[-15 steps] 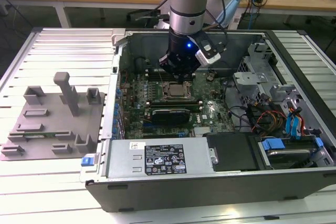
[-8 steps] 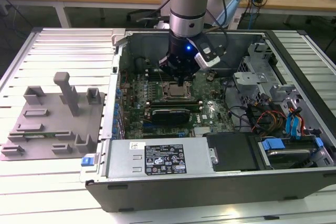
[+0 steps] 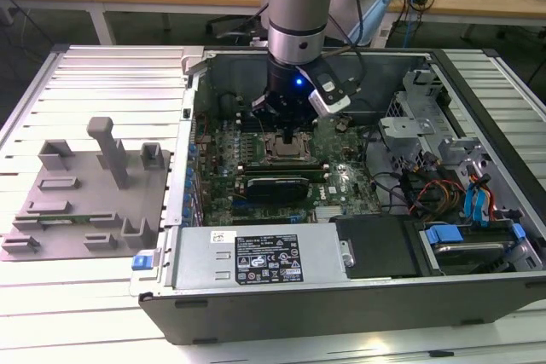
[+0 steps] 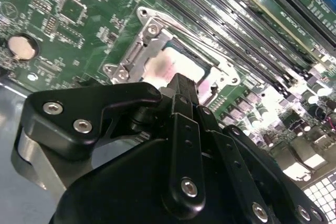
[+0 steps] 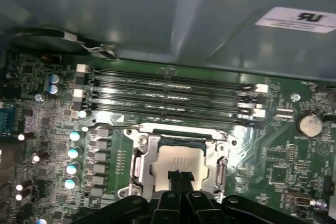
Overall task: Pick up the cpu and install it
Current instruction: 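Close the cpu cover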
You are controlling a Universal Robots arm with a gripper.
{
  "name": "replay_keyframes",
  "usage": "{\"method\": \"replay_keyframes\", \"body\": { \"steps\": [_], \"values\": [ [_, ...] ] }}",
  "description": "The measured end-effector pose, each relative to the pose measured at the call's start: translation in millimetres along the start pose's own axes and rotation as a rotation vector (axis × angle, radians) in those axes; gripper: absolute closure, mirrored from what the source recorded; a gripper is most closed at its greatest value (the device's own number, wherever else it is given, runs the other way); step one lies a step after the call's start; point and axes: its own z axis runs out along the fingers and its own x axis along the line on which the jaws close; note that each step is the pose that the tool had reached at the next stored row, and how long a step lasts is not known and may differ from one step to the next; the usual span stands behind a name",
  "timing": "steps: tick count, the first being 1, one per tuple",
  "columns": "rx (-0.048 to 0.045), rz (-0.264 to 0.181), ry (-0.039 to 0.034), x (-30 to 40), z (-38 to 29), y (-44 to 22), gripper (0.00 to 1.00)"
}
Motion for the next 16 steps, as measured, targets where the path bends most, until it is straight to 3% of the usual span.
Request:
{"method": "replay_keyframes", "body": {
  "steps": [11,16],
  "values": [
    [-0.0001,0.003,-0.0002,24.3,7.9,1.1,0.89],
    [0.0000,0.004,0.0000,28.5,12.8,1.3,0.89]
  ]
}}
